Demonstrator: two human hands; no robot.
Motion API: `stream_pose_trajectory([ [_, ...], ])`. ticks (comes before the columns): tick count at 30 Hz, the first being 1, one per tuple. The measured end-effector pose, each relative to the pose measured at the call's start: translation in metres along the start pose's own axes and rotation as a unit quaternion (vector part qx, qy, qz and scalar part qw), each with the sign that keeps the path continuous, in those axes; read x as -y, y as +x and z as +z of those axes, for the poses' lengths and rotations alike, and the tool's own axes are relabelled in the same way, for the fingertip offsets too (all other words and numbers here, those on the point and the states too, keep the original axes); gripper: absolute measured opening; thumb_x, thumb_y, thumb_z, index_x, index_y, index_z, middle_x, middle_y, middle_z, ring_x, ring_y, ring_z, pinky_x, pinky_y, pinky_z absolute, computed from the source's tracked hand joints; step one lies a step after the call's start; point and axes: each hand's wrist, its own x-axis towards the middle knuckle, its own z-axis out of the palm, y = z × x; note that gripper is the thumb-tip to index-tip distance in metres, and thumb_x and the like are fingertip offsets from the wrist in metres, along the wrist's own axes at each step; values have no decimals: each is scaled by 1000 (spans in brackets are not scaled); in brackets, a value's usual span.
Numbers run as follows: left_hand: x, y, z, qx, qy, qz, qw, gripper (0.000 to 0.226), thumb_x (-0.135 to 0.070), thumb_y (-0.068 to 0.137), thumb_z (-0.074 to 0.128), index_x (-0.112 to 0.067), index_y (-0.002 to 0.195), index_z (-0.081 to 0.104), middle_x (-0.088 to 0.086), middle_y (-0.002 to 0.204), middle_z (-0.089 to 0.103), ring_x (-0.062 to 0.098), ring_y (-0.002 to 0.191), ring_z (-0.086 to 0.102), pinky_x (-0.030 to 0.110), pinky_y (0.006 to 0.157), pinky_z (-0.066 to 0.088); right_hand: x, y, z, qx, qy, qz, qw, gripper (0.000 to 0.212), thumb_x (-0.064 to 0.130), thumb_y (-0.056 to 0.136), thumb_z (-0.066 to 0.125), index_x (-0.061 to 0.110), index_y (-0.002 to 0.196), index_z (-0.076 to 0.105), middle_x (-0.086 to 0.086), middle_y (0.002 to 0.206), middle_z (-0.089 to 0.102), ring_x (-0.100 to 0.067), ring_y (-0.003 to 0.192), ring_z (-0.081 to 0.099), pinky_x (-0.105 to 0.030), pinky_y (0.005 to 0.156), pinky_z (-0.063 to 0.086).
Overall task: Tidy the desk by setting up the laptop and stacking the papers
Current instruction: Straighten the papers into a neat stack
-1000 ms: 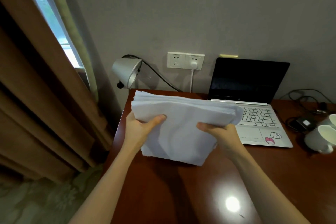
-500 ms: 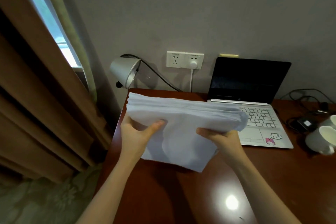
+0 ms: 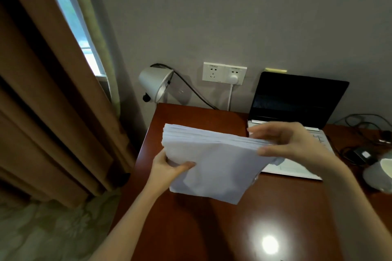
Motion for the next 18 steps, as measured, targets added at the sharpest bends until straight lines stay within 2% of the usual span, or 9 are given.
stream_pose_trajectory([
  [2, 1, 2, 1, 5, 3, 18, 1000, 61, -47, 47, 88, -41, 101, 60, -26, 98, 69, -10, 95, 63, 11, 70, 55, 31, 19, 11, 87, -184, 6, 979, 43, 43, 63, 83, 44, 104, 68, 19, 101, 71, 2, 97, 66, -18, 85, 54],
  [4, 3, 3, 1, 19, -3, 28, 999, 66, -46, 49, 88, -37, 108, 60, -19, 104, 70, -5, 100, 64, 11, 72, 54, 50, 42, 42, 137, -397, -41, 907, 31, 40, 76, 74, 31, 105, 68, 16, 96, 66, -7, 90, 61, -21, 71, 48],
  [6, 11, 2, -2, 35, -2, 27, 999, 65, -44, 51, 88, -30, 109, 62, -12, 105, 72, 2, 99, 67, 16, 73, 56, 58, 57, 72, 121, -492, -92, 857, 12, 32, 84, 66, 20, 85, 63, 5, 80, 59, -18, 78, 54, -26, 55, 35],
  [7, 16, 0, -5, 43, -3, 19, 999, 64, -44, 51, 89, -27, 108, 64, -9, 105, 73, 6, 98, 68, 20, 74, 57, 58, 60, 80, 106, -502, -104, 852, 16, 29, 86, 63, 20, 75, 56, 4, 72, 53, -20, 74, 51, -27, 54, 31],
  [10, 33, -9, -20, 43, -2, -25, 999, 55, -46, 50, 88, -24, 97, 69, -6, 98, 75, 14, 91, 72, 21, 67, 58, 54, 60, 68, 70, -473, -81, 875, 39, 30, 88, 63, 24, 56, 41, 9, 59, 44, -21, 66, 47, -28, 51, 30],
  [12, 40, -12, -31, 9, 2, -47, 999, 48, -44, 48, 86, -21, 88, 72, -4, 89, 76, 18, 83, 73, 20, 60, 57, 47, 53, 46, 32, -403, -57, 913, 32, 30, 86, 67, 20, 59, 54, 5, 58, 54, -24, 65, 52, -32, 55, 38],
  [14, 37, -11, -39, -41, -38, -61, 997, 50, -45, 48, 83, -16, 87, 72, 4, 87, 75, 23, 82, 72, 22, 59, 56, 34, 44, 21, -33, -295, -62, 953, 18, 24, 83, 71, 9, 72, 68, -4, 59, 62, -22, 60, 55, -32, 59, 45],
  [16, 23, -7, -41, -64, -151, -71, 984, 54, -41, 52, 80, -17, 98, 68, 3, 98, 73, 25, 95, 70, 28, 66, 58, 21, 34, 3, -91, -193, -64, 975, 12, 18, 83, 73, 9, 75, 72, -9, 61, 66, -14, 56, 57, -26, 56, 46],
  [18, -4, 0, -36, -49, -231, -49, 970, 48, -31, 62, 77, -22, 107, 63, -4, 104, 72, 21, 104, 67, 34, 76, 58, 7, 27, -3, -136, -90, -52, 985, 10, 18, 83, 71, 18, 74, 73, -1, 68, 72, -7, 54, 63, -22, 53, 50],
])
